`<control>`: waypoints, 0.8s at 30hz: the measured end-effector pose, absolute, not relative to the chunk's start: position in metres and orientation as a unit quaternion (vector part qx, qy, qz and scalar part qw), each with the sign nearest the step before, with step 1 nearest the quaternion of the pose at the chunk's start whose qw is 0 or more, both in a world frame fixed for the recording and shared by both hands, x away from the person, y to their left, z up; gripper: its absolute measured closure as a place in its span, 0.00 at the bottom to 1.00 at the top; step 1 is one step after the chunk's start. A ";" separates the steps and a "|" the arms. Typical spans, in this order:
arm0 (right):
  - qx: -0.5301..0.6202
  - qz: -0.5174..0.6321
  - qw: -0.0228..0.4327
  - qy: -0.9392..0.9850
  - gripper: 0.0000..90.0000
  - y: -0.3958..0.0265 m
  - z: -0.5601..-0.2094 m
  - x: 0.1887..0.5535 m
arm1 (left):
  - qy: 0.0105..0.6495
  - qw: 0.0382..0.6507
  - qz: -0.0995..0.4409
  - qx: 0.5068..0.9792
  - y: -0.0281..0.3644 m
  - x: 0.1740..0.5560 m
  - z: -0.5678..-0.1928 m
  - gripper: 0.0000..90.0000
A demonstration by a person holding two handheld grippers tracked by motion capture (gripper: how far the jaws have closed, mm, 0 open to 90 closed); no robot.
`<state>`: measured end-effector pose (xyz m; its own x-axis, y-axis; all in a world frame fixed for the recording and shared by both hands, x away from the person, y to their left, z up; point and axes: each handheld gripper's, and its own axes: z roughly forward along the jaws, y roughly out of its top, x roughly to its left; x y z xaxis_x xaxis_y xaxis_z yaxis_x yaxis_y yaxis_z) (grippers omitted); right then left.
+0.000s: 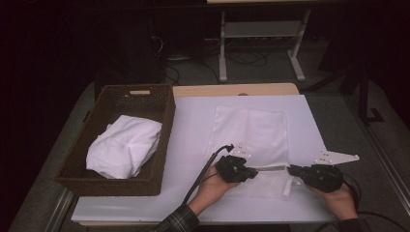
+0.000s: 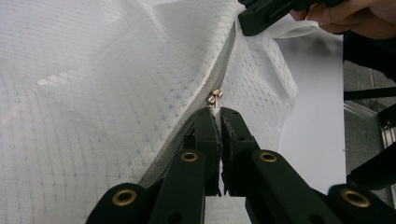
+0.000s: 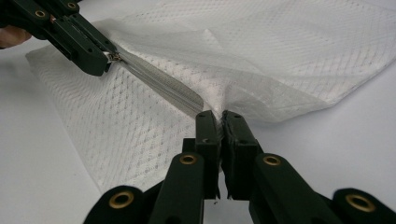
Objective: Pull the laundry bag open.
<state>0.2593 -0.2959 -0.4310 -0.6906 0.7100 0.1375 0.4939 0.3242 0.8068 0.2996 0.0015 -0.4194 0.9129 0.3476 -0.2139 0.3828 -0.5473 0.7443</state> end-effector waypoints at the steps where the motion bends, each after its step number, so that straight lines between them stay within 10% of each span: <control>1: 0.374 0.444 0.123 0.805 0.95 -0.296 -0.431 0.259 | 0.207 0.426 -0.019 0.880 0.002 0.299 -0.419 0.96; 24: 0.375 0.447 0.112 0.805 0.95 -0.297 -0.431 0.260 | 0.216 0.421 -0.015 0.881 0.015 0.297 -0.423 0.96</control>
<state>0.2604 -0.2967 -0.4313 -0.6940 0.7033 0.1537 0.5024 0.3202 0.8032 0.2972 0.0151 -0.4230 0.9062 0.3674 -0.2093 0.3935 -0.5516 0.7355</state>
